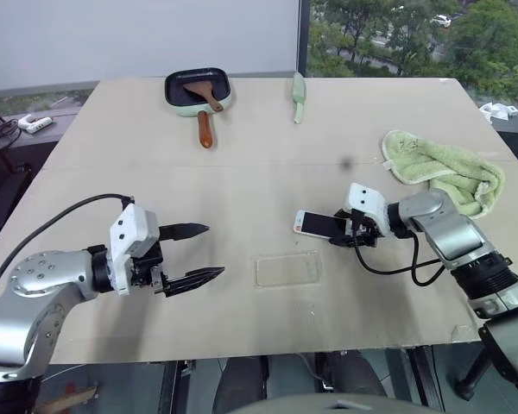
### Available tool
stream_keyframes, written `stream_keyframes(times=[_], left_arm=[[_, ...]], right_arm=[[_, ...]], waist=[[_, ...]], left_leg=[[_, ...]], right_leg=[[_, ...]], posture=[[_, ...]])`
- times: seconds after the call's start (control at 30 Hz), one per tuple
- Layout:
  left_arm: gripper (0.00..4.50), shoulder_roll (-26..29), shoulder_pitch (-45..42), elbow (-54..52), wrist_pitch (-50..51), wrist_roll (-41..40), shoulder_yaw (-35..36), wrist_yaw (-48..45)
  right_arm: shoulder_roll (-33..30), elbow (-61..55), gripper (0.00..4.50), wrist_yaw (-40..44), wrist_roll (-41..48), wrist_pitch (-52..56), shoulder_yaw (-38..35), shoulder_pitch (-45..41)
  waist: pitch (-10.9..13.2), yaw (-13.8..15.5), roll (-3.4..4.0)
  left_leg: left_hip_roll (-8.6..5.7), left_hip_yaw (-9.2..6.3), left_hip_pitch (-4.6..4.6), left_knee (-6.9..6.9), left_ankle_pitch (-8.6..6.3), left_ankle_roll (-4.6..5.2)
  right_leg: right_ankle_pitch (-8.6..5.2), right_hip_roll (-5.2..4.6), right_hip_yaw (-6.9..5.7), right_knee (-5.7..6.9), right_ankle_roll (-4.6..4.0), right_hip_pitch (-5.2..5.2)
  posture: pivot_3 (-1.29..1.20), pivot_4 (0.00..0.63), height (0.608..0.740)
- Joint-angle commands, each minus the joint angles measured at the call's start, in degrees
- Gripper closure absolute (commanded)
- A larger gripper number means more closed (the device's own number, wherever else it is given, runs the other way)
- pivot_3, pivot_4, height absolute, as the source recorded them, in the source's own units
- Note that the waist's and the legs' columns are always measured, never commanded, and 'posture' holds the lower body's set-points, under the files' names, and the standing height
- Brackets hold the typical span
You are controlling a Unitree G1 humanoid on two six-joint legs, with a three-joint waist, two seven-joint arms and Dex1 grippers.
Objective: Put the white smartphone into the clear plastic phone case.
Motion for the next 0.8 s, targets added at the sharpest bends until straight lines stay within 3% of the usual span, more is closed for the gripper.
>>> stream_keyframes(times=[0.03,0.13,0.27,0.3,0.47,0.5,0.57,0.63,0.8], left_arm=[[0.00,0.38,-0.38,-0.18,-1.25,0.28,0.44,-0.38],[0.00,0.19,-0.24,0.14,-1.64,0.67,0.33,-0.42],[0.00,-0.08,0.17,0.51,-1.92,0.96,0.67,-0.25],[0.00,-0.08,0.34,0.65,-2.08,1.05,0.73,-0.31],[0.00,0.04,0.92,1.06,-2.59,1.21,0.97,-0.48],[0.00,0.07,0.96,1.16,-2.65,1.24,1.01,-0.49],[0.00,0.14,0.99,1.34,-2.76,1.28,1.10,-0.53],[0.00,0.17,1.00,1.49,-2.85,1.32,1.17,-0.56],[0.00,0.13,0.93,1.93,-3.29,1.56,1.03,-0.67]], right_arm=[[-0.44,2.54,1.73,-0.44,-1.21,4.66,1.15,1.66],[0.09,4.25,1.73,-0.78,-1.29,5.65,1.26,1.27],[-0.51,6.28,0.06,-0.23,-3.07,6.14,3.73,1.31],[-0.09,7.23,0.01,-1.20,-3.53,6.02,3.74,1.17],[-0.21,8.40,0.01,-1.23,-4.68,4.63,5.16,1.33],[0.01,8.24,0.42,-1.35,-4.40,4.96,4.88,1.51],[-0.06,7.86,0.68,-0.85,-4.28,5.03,5.10,1.74],[-0.10,7.67,1.46,-0.66,-4.26,5.11,5.14,1.92],[0.03,7.26,1.57,-0.24,-3.92,5.25,4.98,2.07]], waist=[[0.00,0.02,0.00],[-0.05,0.00,-0.06],[-0.20,0.00,-0.16],[-0.27,-0.03,-0.24],[-0.73,0.02,-0.51],[-0.78,0.04,-0.58],[-0.86,0.05,-0.67],[-0.88,0.03,-0.65],[-0.90,0.04,-0.65]], left_leg=[[0.00,0.00,0.00,-0.01,0.00,0.00],[0.00,0.02,0.00,-0.01,0.00,0.00],[0.00,0.01,0.01,-0.01,0.00,0.00],[0.00,0.04,0.03,-0.01,0.00,0.00],[-0.01,0.05,0.13,-0.01,0.00,0.01],[-0.02,0.04,0.13,-0.01,0.00,0.00],[-0.03,0.04,0.12,-0.01,0.00,0.00],[-0.03,0.05,0.12,-0.01,0.00,0.01],[-0.04,0.03,0.12,-0.01,-0.01,0.01]], right_leg=[[0.00,0.00,0.00,0.00,0.00,0.00],[0.00,0.00,0.01,-0.02,0.00,0.01],[0.00,-0.01,0.00,-0.02,-0.01,0.01],[0.00,-0.03,0.01,-0.02,-0.01,0.01],[-0.01,-0.10,-0.01,-0.01,-0.02,0.03],[-0.01,-0.16,-0.03,-0.01,-0.02,0.03],[-0.01,-0.21,-0.07,-0.02,-0.02,0.04],[-0.01,-0.35,-0.07,-0.03,-0.01,0.04],[-0.01,-0.38,-0.14,-0.03,-0.01,0.04]], posture=[[0.00,0.150,0.740],[0.00,0.150,0.740],[0.00,0.150,0.740],[0.00,0.150,0.740],[0.00,0.150,0.740],[0.00,0.150,0.740],[0.00,0.150,0.740],[0.00,0.150,0.740],[0.00,0.150,0.740]])
